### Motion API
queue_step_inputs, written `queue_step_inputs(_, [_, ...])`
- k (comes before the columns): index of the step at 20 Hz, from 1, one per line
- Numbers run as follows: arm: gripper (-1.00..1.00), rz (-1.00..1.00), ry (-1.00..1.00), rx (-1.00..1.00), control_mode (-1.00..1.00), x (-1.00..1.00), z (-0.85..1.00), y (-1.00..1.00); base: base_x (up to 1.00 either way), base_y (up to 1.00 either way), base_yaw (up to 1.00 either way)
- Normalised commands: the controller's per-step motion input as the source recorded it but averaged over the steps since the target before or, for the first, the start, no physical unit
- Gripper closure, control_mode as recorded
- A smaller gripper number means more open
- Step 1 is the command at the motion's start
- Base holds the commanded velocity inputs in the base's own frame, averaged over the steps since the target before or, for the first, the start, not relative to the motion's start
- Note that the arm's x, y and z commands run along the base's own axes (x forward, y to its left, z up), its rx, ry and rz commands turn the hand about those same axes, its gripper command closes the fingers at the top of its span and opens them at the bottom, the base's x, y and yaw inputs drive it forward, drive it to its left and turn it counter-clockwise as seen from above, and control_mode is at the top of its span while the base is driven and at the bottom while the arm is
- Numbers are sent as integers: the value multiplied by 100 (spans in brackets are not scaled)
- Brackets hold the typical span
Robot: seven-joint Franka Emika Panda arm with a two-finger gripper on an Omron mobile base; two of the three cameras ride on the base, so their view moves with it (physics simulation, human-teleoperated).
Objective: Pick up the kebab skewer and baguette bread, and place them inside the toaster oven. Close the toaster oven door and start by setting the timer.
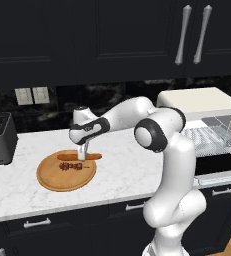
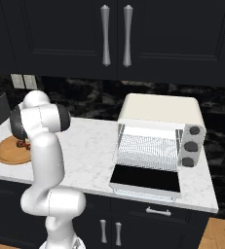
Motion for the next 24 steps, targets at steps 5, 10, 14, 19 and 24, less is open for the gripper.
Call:
queue_step_inputs(5, [-100, 0, 0, 0, -100, 22, -21, 2, 0, 0, 0])
queue_step_inputs(10, [-100, 0, 0, -4, -100, -2, -35, 3, 0, 0, 0])
queue_step_inputs(14, [-100, 0, 0, -6, -100, -8, -41, 4, 0, 0, 0])
queue_step_inputs(19, [100, 0, -6, -2, -100, -22, -23, 2, 0, 0, 0])
queue_step_inputs(24, [100, -2, -20, 1, -100, -43, 1, -1, 0, 0, 0])
